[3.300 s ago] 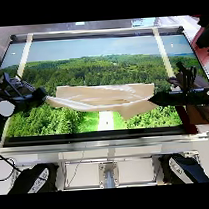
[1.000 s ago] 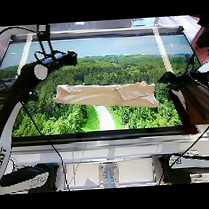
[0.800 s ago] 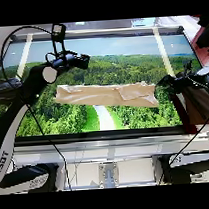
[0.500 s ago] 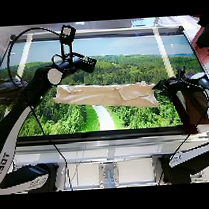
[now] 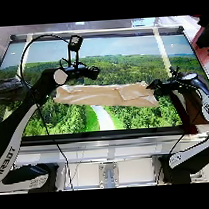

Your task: Fold the shirts.

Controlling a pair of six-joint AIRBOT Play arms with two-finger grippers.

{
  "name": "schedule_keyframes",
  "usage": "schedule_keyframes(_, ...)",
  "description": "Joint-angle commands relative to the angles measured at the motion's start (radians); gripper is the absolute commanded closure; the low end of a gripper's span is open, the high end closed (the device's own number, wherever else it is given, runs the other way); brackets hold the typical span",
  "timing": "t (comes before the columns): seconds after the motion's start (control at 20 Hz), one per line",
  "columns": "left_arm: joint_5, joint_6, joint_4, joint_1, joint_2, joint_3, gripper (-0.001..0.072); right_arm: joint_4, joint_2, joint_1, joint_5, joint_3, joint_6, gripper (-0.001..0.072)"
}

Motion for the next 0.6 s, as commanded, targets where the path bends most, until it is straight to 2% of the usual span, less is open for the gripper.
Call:
schedule_keyframes(0.0,-0.024,-0.006,-0.021,-0.001,-0.019,0.001,0.0056,-0.008,-0.004,0.051,0.043,0.000,0.004,0.0118)
schedule_keyframes(0.05,-0.023,-0.006,-0.021,-0.001,-0.019,0.001,0.0057,-0.007,-0.004,0.065,0.056,0.000,0.004,0.0140)
schedule_keyframes(0.15,-0.023,-0.005,-0.021,-0.001,-0.021,0.001,0.0058,-0.004,-0.003,0.087,0.064,0.000,0.007,0.0312)
schedule_keyframes(0.2,-0.019,-0.005,-0.021,-0.001,-0.026,0.001,0.0095,0.007,-0.003,0.093,0.066,0.000,0.007,0.0395)
schedule_keyframes(0.25,-0.016,-0.005,-0.020,0.000,-0.039,0.001,0.0272,0.031,-0.003,0.098,0.068,0.000,0.007,0.0516)
schedule_keyframes(0.3,-0.016,-0.003,-0.021,-0.001,-0.056,0.001,0.0459,0.069,-0.003,0.097,0.080,0.000,-0.003,0.0690)
schedule_keyframes(0.35,-0.018,-0.005,-0.022,-0.001,-0.078,0.001,0.0612,0.114,-0.001,0.097,0.100,0.000,-0.023,0.0684)
schedule_keyframes(0.4,-0.018,-0.006,-0.031,-0.001,-0.104,0.001,0.0696,0.154,0.004,0.097,0.129,0.003,-0.045,0.0685)
schedule_keyframes(0.55,-0.024,-0.031,-0.116,-0.001,-0.181,0.001,0.0697,0.162,0.038,0.099,0.209,0.069,-0.035,0.0686)
